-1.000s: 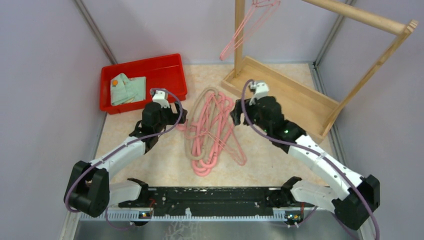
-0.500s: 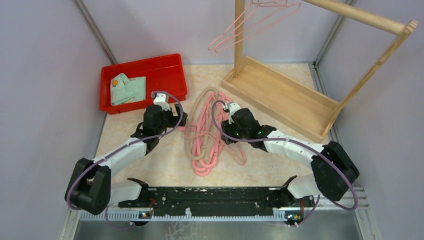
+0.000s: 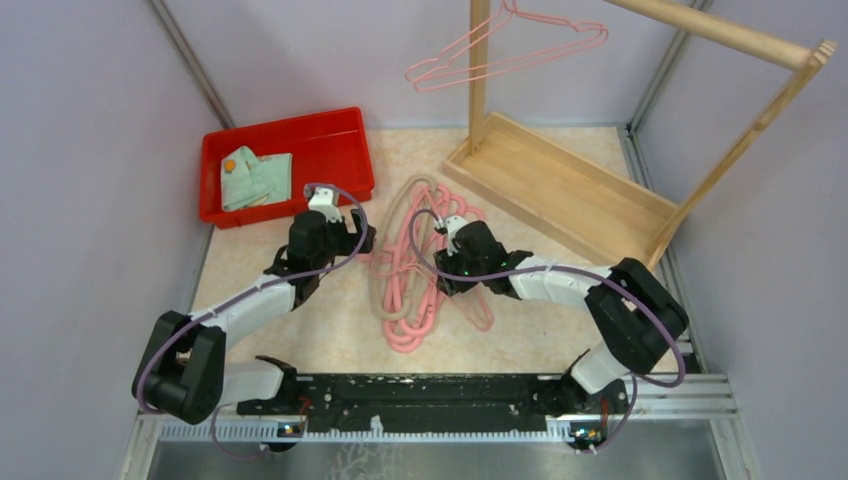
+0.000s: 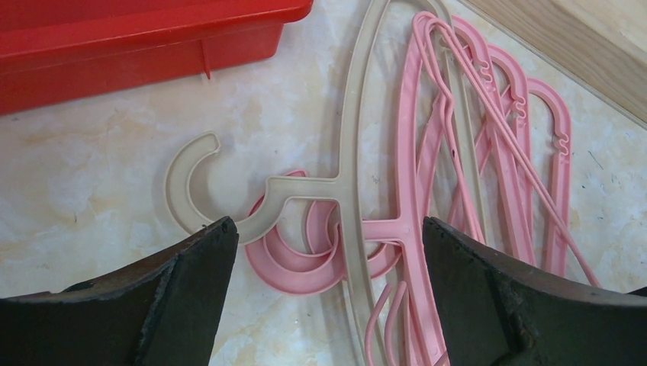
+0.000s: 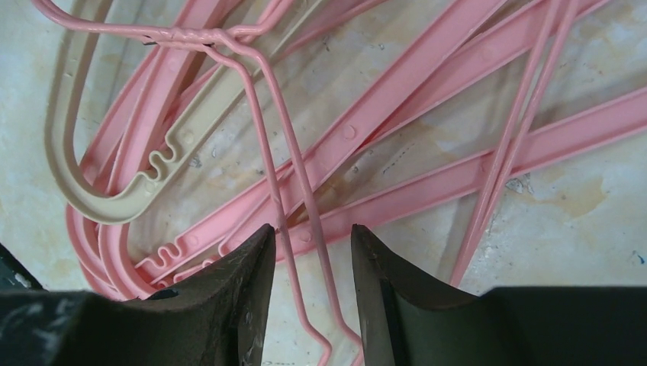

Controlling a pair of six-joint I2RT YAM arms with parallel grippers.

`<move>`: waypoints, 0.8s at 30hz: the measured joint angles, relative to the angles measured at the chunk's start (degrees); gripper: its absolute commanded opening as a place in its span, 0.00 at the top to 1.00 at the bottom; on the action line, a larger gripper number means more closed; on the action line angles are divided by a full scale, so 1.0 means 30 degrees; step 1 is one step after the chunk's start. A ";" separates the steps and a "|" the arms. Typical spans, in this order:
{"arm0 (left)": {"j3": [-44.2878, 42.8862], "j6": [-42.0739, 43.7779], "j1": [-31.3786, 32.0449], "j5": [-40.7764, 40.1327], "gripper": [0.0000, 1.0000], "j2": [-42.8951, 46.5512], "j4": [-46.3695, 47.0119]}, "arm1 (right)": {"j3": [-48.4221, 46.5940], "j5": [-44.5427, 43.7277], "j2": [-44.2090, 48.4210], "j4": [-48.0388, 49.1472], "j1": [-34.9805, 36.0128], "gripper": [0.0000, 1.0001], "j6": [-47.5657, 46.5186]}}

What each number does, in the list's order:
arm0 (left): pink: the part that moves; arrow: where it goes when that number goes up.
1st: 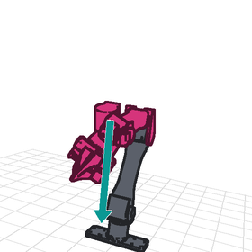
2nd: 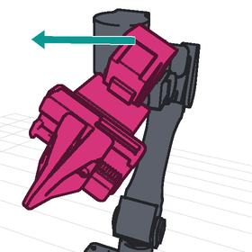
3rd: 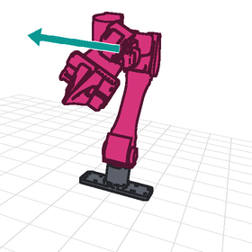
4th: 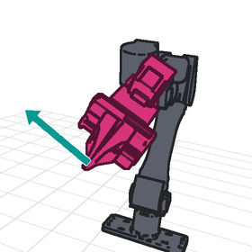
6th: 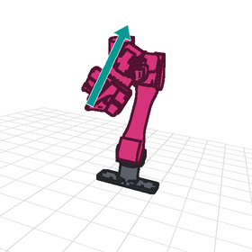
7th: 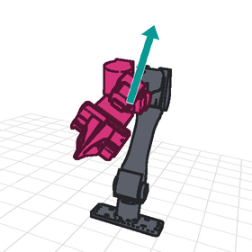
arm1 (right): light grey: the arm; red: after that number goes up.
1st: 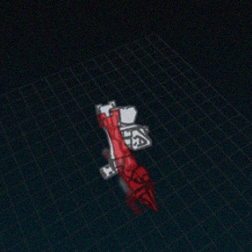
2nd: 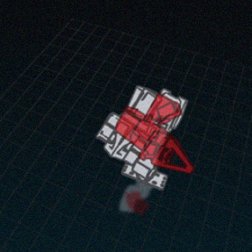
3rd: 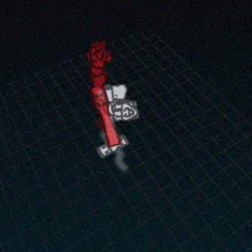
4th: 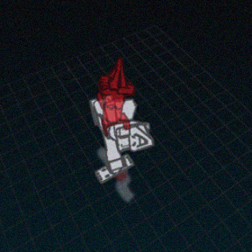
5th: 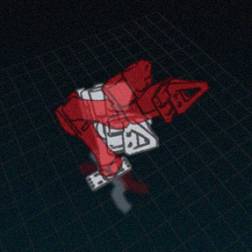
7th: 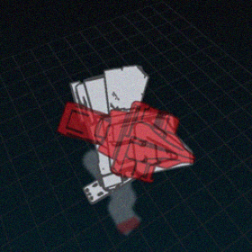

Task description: Organize the hangers

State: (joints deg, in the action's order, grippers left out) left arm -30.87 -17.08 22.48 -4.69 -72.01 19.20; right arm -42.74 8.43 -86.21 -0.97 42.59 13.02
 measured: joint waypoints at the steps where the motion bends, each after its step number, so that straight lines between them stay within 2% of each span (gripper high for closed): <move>1: 0.0007 -0.0007 0.0000 0.0022 0.05 0.0000 0.0044 | 0.0000 0.0036 -0.0233 0.0087 0.0000 0.59 0.0000; 3: 0.0058 -0.0007 0.0000 0.0044 0.05 0.0000 0.0073 | 0.0000 0.0095 -0.0539 0.0197 0.0000 0.60 0.0000; 5: 0.0146 0.0000 0.0000 0.0044 0.05 0.0007 0.0087 | 0.0000 0.0146 -0.0736 0.0291 0.0000 0.65 0.0000; 8: 0.0364 0.0000 0.0000 0.0029 0.04 0.0124 0.0080 | -0.0015 0.0328 -0.0940 0.0612 0.0000 0.82 -0.0007; 10: 0.0466 0.0000 0.0000 0.0029 0.04 0.0270 0.0080 | -0.0029 0.0459 -0.1078 0.0758 0.0000 0.98 -0.0044; 11: 0.0495 0.0000 0.0000 0.0022 0.04 0.0342 0.0087 | -0.0036 0.0517 -0.1158 0.0801 0.0000 1.00 -0.0015; 18: 0.0517 0.0007 0.0000 -0.0036 0.04 0.0656 0.0058 | -0.0051 0.0641 -0.1144 0.0823 0.0000 1.00 0.0015; 22: 0.0517 0.0036 0.0000 -0.0168 0.04 0.0911 -0.0007 | -0.0255 0.0794 -0.0393 -0.0306 0.0000 1.00 0.0029; 24: 0.0517 0.0058 0.0000 -0.0255 0.04 0.1078 -0.0036 | -0.0459 0.0969 0.0525 -0.1158 0.0000 0.95 0.0087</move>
State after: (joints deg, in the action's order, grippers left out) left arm -29.32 -16.91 22.48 -5.45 -68.77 19.09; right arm -44.12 11.33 -84.64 -4.45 42.59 13.28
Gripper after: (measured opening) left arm 0.956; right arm 0.019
